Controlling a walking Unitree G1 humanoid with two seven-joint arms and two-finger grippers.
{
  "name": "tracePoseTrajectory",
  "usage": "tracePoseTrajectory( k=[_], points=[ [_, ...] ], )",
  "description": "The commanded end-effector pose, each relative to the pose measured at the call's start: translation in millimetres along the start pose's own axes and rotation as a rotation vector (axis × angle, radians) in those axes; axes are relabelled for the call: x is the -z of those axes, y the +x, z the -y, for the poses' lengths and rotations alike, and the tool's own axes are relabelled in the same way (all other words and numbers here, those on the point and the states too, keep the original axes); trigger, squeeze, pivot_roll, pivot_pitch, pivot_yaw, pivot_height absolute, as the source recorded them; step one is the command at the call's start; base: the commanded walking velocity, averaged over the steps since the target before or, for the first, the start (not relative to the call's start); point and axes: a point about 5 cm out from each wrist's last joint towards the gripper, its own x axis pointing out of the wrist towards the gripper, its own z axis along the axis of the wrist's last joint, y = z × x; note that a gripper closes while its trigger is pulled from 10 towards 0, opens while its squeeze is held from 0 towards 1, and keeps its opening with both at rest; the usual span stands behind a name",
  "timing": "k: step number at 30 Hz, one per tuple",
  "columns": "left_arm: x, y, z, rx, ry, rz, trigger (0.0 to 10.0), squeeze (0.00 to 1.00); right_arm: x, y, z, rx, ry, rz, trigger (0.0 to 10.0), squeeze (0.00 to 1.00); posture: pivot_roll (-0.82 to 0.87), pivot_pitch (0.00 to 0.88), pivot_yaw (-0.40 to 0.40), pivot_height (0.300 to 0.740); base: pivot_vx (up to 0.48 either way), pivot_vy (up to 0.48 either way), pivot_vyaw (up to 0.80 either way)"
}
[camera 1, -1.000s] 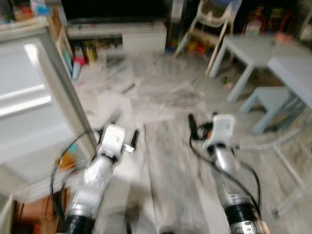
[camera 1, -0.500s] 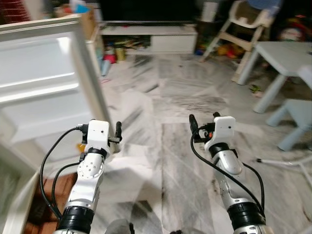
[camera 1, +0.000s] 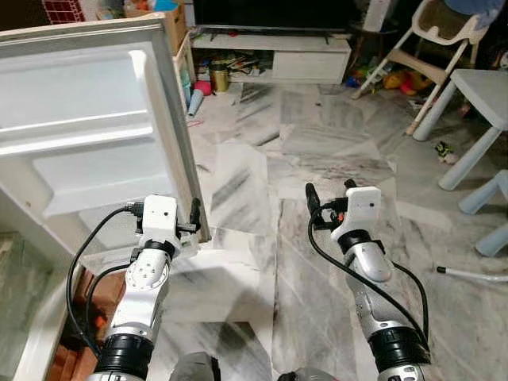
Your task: Restocking fridge
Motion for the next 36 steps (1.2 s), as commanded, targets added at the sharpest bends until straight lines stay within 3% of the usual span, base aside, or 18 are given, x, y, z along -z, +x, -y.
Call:
tracePoseTrajectory(
  k=[1, 27, 36],
  points=[
    [-3.6, 3.0, -1.1, -0.001, 0.003, 0.013, 10.0, 0.0, -3.5, 0.7, 0.2, 0.001, -0.011, 0.014, 10.0, 0.0, -0.02, 0.0, 0.0, 0.74, 0.274, 0.0, 0.0],
    [-4.5, 5.1, -0.2, -0.004, -0.004, 0.016, 10.0, 0.0, -4.8, -0.6, -3.6, -0.042, -0.006, 0.027, 10.0, 0.0, -0.02, 0.0, -0.003, 0.74, 0.291, 0.0, 0.0],
    [-4.4, 5.4, 0.3, -0.004, -0.007, 0.016, 10.0, 0.0, -5.6, -1.1, -5.3, -0.054, -0.013, 0.031, 10.0, 0.0, -0.02, 0.0, -0.003, 0.74, 0.342, 0.0, 0.46]
  ],
)
